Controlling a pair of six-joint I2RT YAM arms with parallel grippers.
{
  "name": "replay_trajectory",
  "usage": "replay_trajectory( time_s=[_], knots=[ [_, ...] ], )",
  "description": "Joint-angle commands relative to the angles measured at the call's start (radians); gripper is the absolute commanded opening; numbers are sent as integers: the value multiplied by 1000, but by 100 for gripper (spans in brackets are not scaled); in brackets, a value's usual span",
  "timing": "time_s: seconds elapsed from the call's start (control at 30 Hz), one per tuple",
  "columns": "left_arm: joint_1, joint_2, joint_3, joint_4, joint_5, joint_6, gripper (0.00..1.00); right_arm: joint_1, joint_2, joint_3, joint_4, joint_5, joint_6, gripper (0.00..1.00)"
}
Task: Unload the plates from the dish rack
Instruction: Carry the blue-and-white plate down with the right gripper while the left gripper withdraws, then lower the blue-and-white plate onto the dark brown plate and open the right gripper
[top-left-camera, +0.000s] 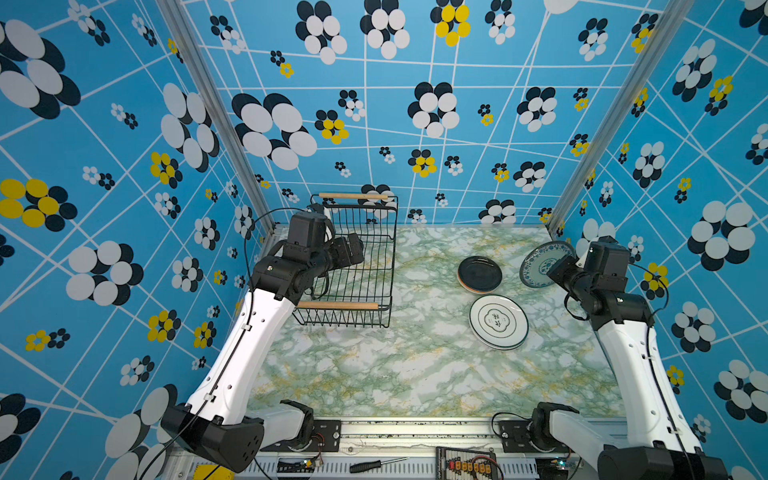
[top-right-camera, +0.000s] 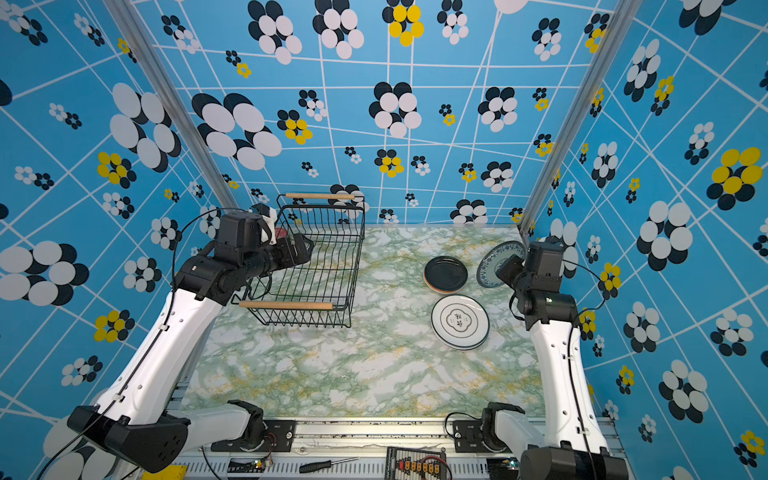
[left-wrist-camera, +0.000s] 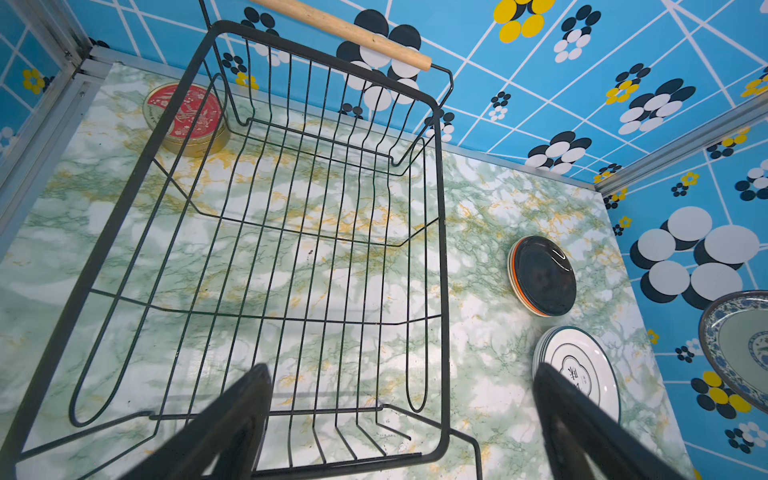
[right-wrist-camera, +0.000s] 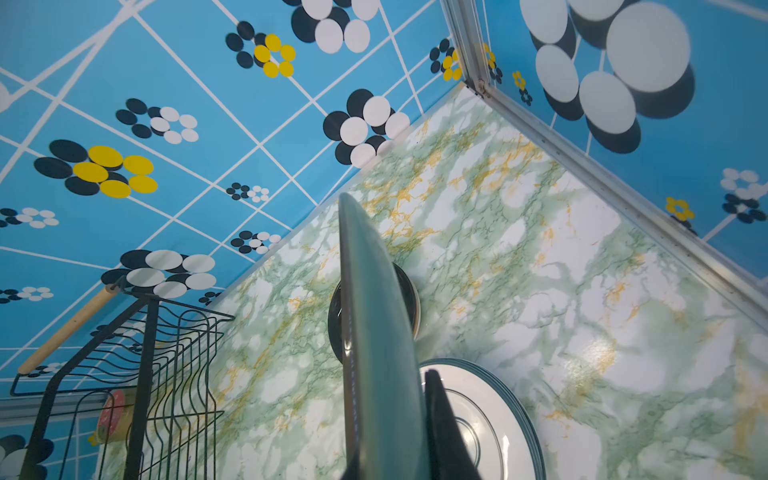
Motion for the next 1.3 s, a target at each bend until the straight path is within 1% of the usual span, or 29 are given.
replay_trajectory(
  time_s=[0.0, 0.13, 0.27, 0.5, 0.67, 0.73, 0.83, 1.0, 1.1, 1.2, 1.27],
  knots=[
    [8, 6, -18, -25, -36, 25, 99, -18, 69, -61, 133, -129, 64, 0],
    [10, -6, -33, -13, -42, 29, 99, -20, 187, -77, 237, -220, 98, 0],
    [12, -14, -52, 5, -43, 30, 99, -21, 339, -36, 293, -303, 133, 0],
    [48, -35, -83, 1, -57, 15, 99, -11, 577, 82, 276, -439, 136, 0],
    [122, -77, -106, -28, -73, -5, 99, 12, 659, 145, 248, -446, 109, 0],
    [162, -87, -107, -66, -97, -15, 99, 16, 685, 165, 233, -448, 103, 0],
    [253, -102, -116, -116, -103, -23, 99, 24, 721, 186, 212, -462, 93, 0],
    [443, -125, -164, -152, -97, -3, 99, 43, 756, 201, 183, -465, 74, 1],
    [578, -96, -201, -156, -78, 9, 99, 51, 760, 205, 150, -447, 58, 4],
    [678, -36, -234, -141, -26, 20, 99, 53, 761, 205, 128, -437, 44, 9],
    [713, -12, -266, -102, -11, 27, 99, 54, 765, 209, 112, -430, 32, 15]
  ],
)
